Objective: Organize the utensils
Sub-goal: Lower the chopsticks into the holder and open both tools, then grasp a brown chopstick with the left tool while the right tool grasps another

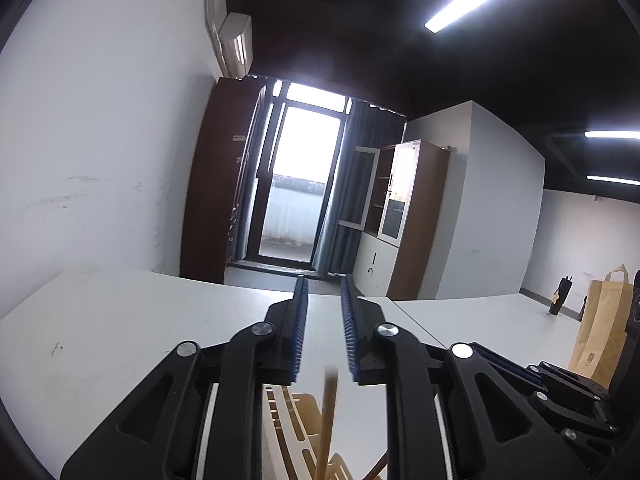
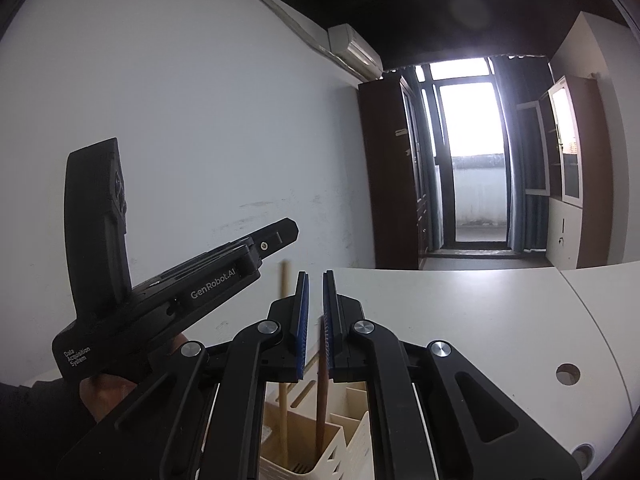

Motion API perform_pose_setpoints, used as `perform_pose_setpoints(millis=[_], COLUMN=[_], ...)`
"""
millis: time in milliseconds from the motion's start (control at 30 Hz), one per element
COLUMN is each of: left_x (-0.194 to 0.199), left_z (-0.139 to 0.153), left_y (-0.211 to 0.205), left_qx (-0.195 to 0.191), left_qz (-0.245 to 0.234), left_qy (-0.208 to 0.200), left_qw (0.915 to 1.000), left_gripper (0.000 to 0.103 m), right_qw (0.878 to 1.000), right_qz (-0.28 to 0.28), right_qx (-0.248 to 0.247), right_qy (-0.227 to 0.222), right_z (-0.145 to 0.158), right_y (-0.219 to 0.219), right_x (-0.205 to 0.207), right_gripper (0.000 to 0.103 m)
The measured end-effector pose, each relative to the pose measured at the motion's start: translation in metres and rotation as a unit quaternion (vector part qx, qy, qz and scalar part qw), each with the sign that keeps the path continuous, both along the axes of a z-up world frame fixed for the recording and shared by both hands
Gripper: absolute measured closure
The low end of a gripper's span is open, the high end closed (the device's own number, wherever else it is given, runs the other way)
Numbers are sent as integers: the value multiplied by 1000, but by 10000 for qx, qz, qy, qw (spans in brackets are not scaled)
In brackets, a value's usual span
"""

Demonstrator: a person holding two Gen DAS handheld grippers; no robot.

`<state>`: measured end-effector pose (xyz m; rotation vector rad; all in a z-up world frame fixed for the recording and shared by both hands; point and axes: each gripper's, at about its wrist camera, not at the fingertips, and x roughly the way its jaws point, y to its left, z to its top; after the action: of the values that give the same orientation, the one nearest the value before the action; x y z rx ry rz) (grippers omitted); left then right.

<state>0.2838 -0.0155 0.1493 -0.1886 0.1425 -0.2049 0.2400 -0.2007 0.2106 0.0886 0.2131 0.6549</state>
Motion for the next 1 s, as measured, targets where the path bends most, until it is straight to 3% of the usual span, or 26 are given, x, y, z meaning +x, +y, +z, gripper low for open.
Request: perform_pose_setpoints(millis=[33,67,100,133,200,300,500,667,767,900,967,1000], left_x=[-4,-9,-15,-22,-38,-69,-119,-132,-127,-96,-79,-83], left_z=[3,5,6,8,11,15,-3,-53,-96,-158,-182,-194], left_y=[2,5,8,12,20,27,46,61,63,57,52,51], left_qx=[4,-11,-40,-87,-97,147,356,366,490,861,956,962], left_qz=[13,37,102,182,253,438,685,634,649,495,369,306], left_qy=[5,0,17,50,132,234,871,1824,2438,3305,3637,3757], left_qw=[10000,10000,9999,9998,9995,9987,9932,9805,9664,9386,9259,9212], left_gripper=[55,45,26,17,15,7,6,6,6,8,14,21], right_qw=[10000,10000,9999,9998,9995,9990,9972,9888,9772,9553,9469,9443], right_qz=[-20,-54,-66,-82,-183,-251,-519,-730,-892,-960,-840,-764], right_qx=[27,68,129,180,244,357,138,-179,-294,-470,-652,-761], right_qy=[-6,-25,-50,-62,-46,25,518,1293,1902,2758,3036,3108], right_z=[3,5,7,9,13,14,-9,-57,-98,-153,-173,-181], right_y=[-2,-4,-7,-10,-16,-28,-36,-33,-36,-38,-31,-26], right_x=[-4,-7,-11,-17,-26,-45,-76,-78,-68,-48,-41,-39], right_gripper=[80,66,56,52,34,20,11,11,11,11,11,21])
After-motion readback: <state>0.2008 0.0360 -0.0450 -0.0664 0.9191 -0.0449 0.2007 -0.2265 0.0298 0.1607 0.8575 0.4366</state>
